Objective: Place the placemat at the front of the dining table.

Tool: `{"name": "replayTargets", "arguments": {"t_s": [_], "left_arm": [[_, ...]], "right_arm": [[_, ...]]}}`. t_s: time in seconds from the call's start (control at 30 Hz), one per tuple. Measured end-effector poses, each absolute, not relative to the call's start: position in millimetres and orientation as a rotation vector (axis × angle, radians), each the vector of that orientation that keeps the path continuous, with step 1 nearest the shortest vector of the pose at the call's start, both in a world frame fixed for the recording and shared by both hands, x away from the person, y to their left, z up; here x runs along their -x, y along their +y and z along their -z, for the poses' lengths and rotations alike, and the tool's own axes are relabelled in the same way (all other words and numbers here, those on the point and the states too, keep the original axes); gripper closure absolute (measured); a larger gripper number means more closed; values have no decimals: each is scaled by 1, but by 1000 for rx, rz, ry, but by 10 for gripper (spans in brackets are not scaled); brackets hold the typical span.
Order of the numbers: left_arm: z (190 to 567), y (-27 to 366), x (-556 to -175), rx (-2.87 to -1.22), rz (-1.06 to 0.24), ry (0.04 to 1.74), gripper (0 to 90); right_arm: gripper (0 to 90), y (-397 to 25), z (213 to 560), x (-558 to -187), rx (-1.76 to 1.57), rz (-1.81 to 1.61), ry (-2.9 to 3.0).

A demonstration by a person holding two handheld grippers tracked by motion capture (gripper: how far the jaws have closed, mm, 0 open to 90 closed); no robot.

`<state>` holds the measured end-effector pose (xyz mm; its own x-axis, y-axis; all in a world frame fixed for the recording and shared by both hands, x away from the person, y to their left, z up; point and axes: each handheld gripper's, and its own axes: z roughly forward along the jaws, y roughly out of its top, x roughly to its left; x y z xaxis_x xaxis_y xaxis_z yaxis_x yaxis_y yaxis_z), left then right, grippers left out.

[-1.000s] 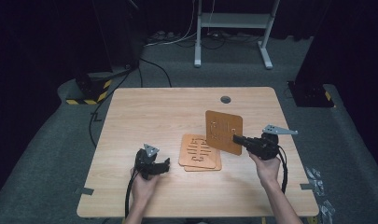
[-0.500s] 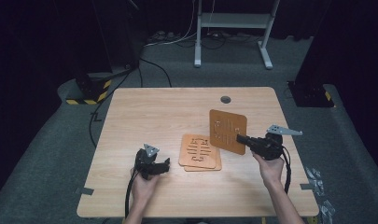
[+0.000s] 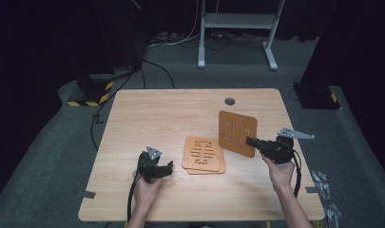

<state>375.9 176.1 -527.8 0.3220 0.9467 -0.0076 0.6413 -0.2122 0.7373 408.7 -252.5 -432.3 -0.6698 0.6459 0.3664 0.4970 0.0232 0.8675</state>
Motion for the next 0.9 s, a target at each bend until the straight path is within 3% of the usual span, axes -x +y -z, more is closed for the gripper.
{"name": "replayTargets", "arguments": {"t_s": [0.9], "left_arm": [[528, 176, -376, -1943, -606, 1397, 172]], "right_arm": [[869, -275, 428, -402, -1237, -1719, 2080]]}}
